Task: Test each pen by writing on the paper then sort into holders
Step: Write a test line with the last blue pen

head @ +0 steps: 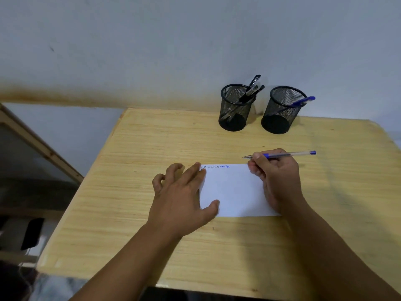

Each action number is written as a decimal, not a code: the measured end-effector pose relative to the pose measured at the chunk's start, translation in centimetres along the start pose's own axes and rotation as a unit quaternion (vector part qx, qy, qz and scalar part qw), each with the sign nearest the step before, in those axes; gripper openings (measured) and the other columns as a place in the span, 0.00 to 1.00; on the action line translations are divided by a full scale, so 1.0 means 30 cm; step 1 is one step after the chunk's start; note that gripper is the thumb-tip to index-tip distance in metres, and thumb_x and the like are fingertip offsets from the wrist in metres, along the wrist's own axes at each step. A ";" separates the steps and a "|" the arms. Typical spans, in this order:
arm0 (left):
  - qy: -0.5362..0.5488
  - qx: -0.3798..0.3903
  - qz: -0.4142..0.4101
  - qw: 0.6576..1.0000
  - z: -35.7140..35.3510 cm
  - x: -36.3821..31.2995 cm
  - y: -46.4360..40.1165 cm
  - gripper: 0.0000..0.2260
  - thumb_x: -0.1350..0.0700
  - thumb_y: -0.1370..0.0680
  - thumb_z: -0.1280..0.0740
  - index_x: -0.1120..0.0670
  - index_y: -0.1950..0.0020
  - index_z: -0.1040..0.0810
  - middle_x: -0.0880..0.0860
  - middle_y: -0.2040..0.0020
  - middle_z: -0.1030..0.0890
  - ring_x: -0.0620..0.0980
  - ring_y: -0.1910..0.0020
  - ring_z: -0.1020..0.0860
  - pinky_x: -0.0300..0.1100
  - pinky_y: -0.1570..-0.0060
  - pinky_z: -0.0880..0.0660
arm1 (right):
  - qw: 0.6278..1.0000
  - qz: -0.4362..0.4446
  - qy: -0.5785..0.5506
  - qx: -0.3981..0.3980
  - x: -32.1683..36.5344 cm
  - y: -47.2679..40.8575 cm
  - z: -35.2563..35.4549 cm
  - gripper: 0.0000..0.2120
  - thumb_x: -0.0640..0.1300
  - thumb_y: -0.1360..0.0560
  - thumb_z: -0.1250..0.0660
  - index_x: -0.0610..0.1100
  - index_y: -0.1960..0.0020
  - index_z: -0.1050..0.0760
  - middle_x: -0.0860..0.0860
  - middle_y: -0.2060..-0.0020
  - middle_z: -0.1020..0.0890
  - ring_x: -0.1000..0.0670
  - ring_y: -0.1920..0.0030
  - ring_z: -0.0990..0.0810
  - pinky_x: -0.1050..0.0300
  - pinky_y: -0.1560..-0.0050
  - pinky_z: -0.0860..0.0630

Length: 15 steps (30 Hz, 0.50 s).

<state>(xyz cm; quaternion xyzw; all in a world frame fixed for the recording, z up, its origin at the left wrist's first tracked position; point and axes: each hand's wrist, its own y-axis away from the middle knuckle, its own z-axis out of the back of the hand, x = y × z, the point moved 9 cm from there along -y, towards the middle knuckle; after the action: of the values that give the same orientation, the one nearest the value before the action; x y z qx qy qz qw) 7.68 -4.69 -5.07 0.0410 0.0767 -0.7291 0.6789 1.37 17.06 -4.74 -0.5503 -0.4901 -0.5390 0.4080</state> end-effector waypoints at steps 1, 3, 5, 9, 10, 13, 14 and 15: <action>-0.004 0.002 0.000 1.000 -0.001 0.000 0.001 0.35 0.29 0.29 0.45 0.43 0.26 0.35 0.39 0.22 0.41 0.51 0.25 0.48 0.52 0.34 0.52 | 1.000 0.000 -0.001 0.009 0.011 0.000 0.006 0.03 0.35 0.23 0.32 0.40 0.56 0.24 0.45 0.65 0.16 0.49 0.62 0.16 0.53 0.54 0.20; -0.012 0.007 -0.001 1.000 -0.006 -0.003 0.003 0.35 0.30 0.29 0.46 0.43 0.25 0.37 0.39 0.22 0.42 0.51 0.25 0.49 0.53 0.34 0.53 | 1.000 0.001 0.011 0.015 0.040 0.009 0.020 0.02 0.36 0.23 0.31 0.40 0.54 0.23 0.45 0.64 0.15 0.49 0.60 0.15 0.52 0.51 0.19; -0.006 0.009 0.001 1.000 -0.006 -0.004 0.004 0.34 0.30 0.29 0.46 0.42 0.25 0.38 0.39 0.22 0.43 0.51 0.25 0.50 0.52 0.34 0.54 | 1.000 -0.003 0.006 0.014 0.060 0.024 0.037 0.01 0.37 0.23 0.31 0.41 0.54 0.22 0.45 0.63 0.15 0.48 0.59 0.15 0.52 0.50 0.19; 0.039 0.013 0.006 0.999 -0.006 0.000 0.002 0.34 0.32 0.30 0.43 0.41 0.26 0.38 0.39 0.22 0.43 0.50 0.26 0.49 0.51 0.33 0.54 | 1.000 -0.001 0.012 0.014 0.069 0.070 0.068 0.01 0.38 0.23 0.31 0.40 0.53 0.22 0.45 0.62 0.14 0.48 0.58 0.15 0.50 0.48 0.19; 0.050 0.014 0.004 0.999 -0.005 0.000 0.001 0.34 0.32 0.30 0.42 0.40 0.25 0.40 0.40 0.22 0.43 0.50 0.26 0.49 0.51 0.32 0.54 | 1.000 -0.001 0.008 0.016 0.069 0.083 0.075 0.01 0.38 0.23 0.31 0.40 0.53 0.22 0.45 0.62 0.14 0.48 0.58 0.15 0.50 0.48 0.19; 0.079 0.007 -0.006 0.997 0.005 0.004 0.006 0.35 0.32 0.29 0.41 0.39 0.23 0.44 0.40 0.21 0.45 0.48 0.26 0.50 0.49 0.32 0.54 | 1.000 0.001 -0.006 0.031 0.074 0.120 0.086 0.01 0.37 0.23 0.31 0.40 0.54 0.22 0.45 0.62 0.14 0.46 0.57 0.15 0.47 0.46 0.20; 0.086 -0.004 -0.009 0.996 0.017 0.008 0.009 0.34 0.33 0.28 0.41 0.38 0.23 0.45 0.39 0.21 0.45 0.48 0.26 0.49 0.48 0.33 0.54 | 0.999 0.002 -0.010 0.035 0.077 0.131 0.086 0.01 0.37 0.23 0.31 0.40 0.54 0.22 0.45 0.63 0.14 0.46 0.57 0.15 0.47 0.46 0.20; 0.094 -0.019 -0.008 0.995 0.033 0.017 0.011 0.32 0.34 0.26 0.42 0.38 0.23 0.44 0.39 0.22 0.44 0.47 0.27 0.48 0.47 0.33 0.54 | 0.999 0.003 -0.011 0.038 0.081 0.142 0.087 0.01 0.37 0.23 0.31 0.40 0.54 0.22 0.44 0.63 0.14 0.46 0.57 0.15 0.46 0.46 0.20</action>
<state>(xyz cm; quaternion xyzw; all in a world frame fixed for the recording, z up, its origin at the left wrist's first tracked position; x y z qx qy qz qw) 8.00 -5.38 -4.20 0.0961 0.1544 -0.7259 0.6633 5.90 19.05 -2.23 -0.5420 -0.5130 -0.5126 0.4246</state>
